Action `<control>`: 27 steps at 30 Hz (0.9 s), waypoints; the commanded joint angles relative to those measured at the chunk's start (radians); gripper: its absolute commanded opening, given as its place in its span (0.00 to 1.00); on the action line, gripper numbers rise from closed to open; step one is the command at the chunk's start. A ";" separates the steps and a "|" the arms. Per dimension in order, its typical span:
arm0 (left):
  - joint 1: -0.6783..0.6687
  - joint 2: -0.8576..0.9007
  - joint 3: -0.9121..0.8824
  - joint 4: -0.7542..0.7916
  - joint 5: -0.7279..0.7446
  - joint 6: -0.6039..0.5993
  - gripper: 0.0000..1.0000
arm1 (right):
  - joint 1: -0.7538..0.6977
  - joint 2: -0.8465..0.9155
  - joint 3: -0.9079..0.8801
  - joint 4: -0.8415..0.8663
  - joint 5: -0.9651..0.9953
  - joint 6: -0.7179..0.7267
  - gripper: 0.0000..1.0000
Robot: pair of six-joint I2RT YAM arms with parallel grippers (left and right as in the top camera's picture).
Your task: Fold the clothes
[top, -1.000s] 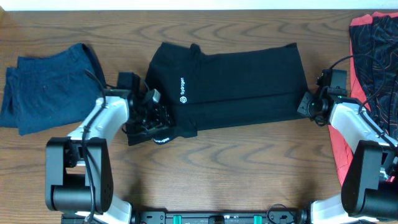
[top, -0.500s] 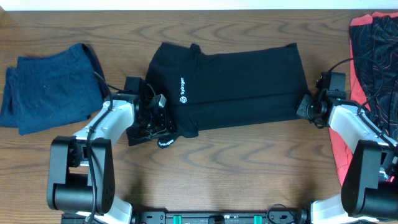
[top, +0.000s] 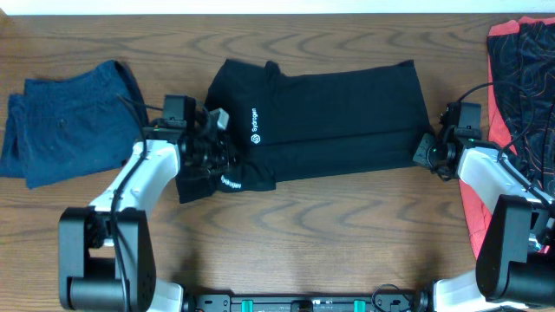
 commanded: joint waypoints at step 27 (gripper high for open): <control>0.018 -0.023 0.025 0.331 0.013 -0.282 0.62 | 0.006 0.006 -0.008 -0.005 0.003 0.003 0.18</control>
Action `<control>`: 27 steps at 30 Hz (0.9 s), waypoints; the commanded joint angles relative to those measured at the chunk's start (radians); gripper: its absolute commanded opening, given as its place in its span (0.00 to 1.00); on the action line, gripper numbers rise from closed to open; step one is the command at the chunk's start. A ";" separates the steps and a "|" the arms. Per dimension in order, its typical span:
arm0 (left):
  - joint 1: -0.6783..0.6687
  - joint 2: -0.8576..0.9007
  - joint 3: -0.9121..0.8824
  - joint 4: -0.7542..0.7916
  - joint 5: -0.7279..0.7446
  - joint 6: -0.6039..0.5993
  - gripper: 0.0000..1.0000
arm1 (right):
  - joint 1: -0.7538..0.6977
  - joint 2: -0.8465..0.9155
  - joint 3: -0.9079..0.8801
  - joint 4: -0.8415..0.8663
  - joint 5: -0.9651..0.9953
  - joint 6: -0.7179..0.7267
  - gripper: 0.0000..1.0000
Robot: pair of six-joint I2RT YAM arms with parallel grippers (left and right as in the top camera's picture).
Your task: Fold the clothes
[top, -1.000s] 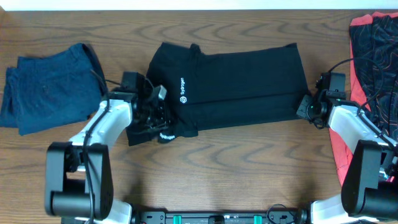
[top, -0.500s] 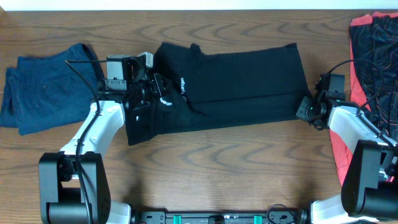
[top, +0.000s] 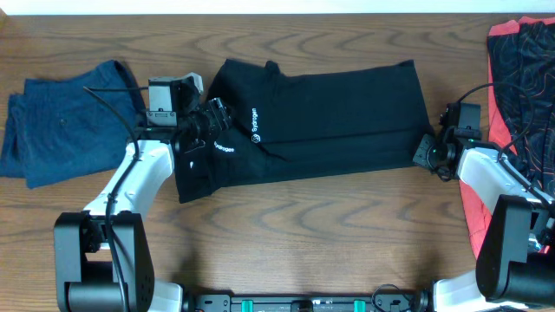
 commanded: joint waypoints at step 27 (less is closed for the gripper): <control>-0.448 -0.015 0.018 -0.277 -0.424 0.480 0.49 | 0.006 0.006 -0.027 -0.007 0.004 -0.015 0.18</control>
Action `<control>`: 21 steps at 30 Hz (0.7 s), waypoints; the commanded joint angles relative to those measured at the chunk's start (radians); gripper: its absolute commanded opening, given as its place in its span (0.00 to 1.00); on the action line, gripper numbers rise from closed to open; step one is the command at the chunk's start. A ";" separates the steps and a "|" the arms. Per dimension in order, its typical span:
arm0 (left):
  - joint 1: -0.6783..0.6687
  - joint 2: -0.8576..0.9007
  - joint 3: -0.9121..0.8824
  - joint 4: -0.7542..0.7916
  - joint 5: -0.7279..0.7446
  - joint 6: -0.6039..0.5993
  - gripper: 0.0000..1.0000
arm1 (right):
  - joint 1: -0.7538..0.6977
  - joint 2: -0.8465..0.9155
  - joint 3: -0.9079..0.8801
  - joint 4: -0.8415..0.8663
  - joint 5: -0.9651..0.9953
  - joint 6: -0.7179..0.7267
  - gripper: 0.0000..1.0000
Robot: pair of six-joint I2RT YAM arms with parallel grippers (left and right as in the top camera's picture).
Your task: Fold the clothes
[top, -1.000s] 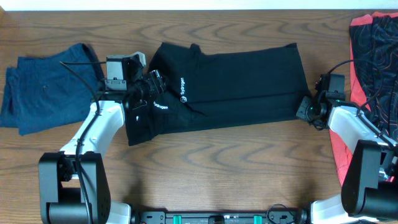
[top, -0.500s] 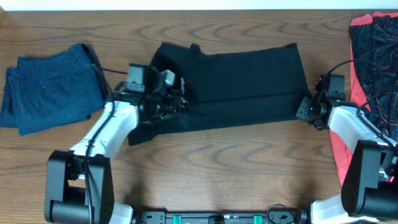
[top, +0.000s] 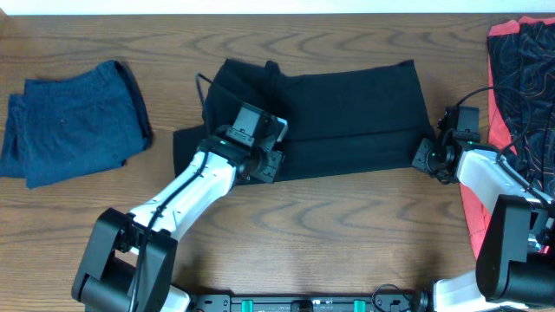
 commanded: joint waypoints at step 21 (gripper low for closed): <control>-0.018 0.026 0.006 0.040 -0.121 0.235 0.49 | 0.006 0.006 -0.021 0.037 0.004 -0.011 0.18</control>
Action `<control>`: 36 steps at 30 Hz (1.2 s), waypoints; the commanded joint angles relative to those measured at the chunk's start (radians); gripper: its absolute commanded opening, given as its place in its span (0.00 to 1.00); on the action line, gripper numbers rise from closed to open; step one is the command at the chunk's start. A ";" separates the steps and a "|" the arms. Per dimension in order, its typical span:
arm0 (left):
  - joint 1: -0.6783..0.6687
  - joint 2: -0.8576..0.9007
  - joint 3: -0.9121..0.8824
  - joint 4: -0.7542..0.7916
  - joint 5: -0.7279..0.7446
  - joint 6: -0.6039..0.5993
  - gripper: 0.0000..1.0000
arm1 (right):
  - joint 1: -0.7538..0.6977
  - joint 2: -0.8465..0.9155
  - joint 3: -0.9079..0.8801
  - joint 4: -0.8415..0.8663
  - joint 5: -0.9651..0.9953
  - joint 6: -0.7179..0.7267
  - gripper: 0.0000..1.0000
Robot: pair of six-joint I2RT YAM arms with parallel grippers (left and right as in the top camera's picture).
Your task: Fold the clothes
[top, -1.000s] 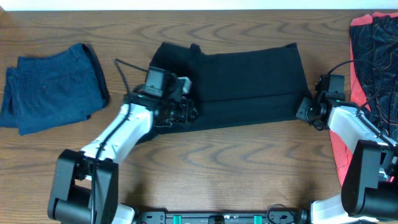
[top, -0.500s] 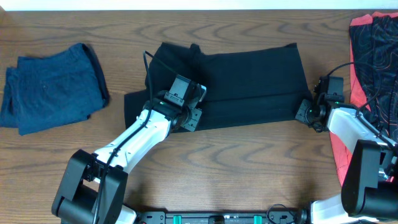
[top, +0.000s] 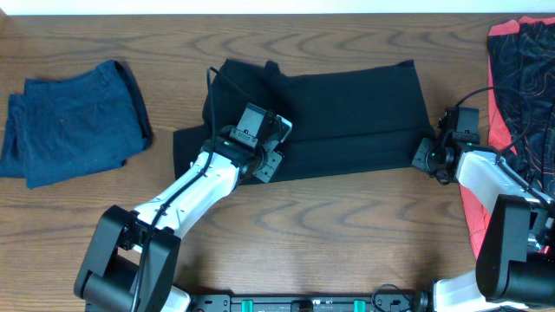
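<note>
A black garment (top: 347,113) lies spread across the middle of the table, with a flap (top: 189,165) sticking out at its lower left. My left gripper (top: 267,165) is down on the garment's lower left part, its fingers dark against the dark cloth, so their state is unclear. My right gripper (top: 422,154) sits at the garment's lower right corner and looks closed on the hem. A blue garment (top: 74,121) lies folded at the far left.
A red and black patterned garment (top: 520,87) lies along the right edge, partly under my right arm. Cables run from both wrists. Bare wooden table (top: 329,234) shows in front of the black garment.
My left gripper has shifted very slightly up and to the right on the black garment. The right gripper and the clothes look unchanged.
My left gripper first stood at the garment's left end, where white logos showed on a raised fold. It was then a little higher at that end. Later it was over the garment's lower middle with the logos hidden. The right gripper stayed at the right corner throughout.
</note>
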 commanded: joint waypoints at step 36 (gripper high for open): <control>-0.013 0.103 0.001 0.308 -0.370 -0.059 0.06 | 0.006 0.006 -0.013 0.004 0.004 -0.011 0.18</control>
